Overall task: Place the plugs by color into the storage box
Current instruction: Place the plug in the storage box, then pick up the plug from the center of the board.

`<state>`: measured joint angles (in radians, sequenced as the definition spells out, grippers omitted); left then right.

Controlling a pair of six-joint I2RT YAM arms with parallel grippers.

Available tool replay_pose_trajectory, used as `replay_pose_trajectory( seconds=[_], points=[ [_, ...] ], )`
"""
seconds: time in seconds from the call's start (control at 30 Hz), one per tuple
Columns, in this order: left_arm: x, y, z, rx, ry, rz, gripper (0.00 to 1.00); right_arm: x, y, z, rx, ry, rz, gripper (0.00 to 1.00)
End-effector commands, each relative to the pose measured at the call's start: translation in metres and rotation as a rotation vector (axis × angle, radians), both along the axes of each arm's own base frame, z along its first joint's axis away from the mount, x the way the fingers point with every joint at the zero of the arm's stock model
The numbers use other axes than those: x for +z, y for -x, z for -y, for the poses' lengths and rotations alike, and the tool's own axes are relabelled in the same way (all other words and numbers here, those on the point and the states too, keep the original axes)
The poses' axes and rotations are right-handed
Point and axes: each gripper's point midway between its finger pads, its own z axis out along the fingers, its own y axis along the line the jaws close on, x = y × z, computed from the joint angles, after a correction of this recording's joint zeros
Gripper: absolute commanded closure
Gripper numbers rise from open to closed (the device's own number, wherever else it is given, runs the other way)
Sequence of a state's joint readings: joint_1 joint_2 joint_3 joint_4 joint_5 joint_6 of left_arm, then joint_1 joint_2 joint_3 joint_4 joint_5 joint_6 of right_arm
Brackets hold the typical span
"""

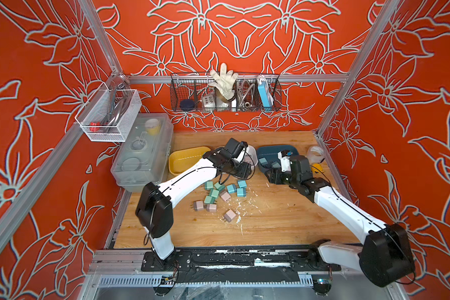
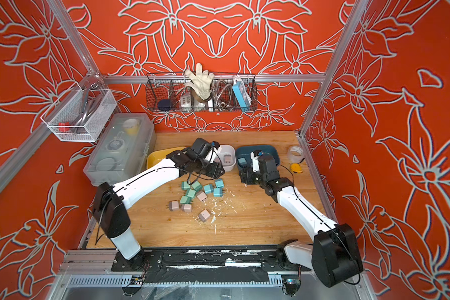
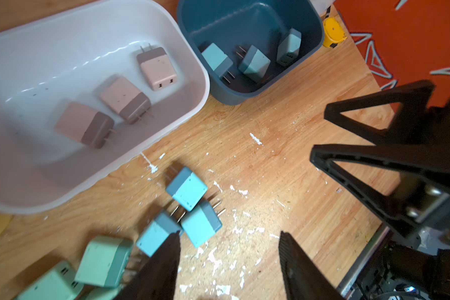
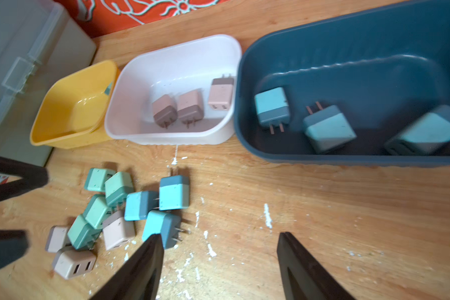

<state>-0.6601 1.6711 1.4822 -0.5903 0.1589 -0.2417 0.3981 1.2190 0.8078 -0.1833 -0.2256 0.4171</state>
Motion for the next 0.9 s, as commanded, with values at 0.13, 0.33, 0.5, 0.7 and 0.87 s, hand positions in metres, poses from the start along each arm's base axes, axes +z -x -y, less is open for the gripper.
replay_pose_trajectory(
  seconds=[0.13, 0.33, 0.5, 0.7, 0.87],
  points=[
    [0.023, 0.052, -0.05, 0.046, 0.003, 0.031, 0.39, 0.004, 0.02, -0.025, 0.047, 0.017, -0.006, 0.26],
    [0.026, 0.1, -0.099, 0.047, -0.019, 0.115, 0.38, 0.004, 0.037, -0.039, 0.081, -0.008, -0.028, 0.27],
    [0.02, 0.123, -0.121, 0.067, 0.005, 0.162, 0.38, -0.009, 0.046, -0.053, 0.113, 0.013, -0.049, 0.28],
    [-0.02, 0.139, -0.138, 0.045, -0.094, 0.108, 0.38, -0.022, 0.053, -0.075, 0.183, 0.06, -0.093, 0.28],
    [-0.043, 0.144, -0.145, 0.064, -0.114, 0.09, 0.38, -0.028, 0.055, -0.087, 0.205, 0.06, -0.043, 0.29]
  ],
)
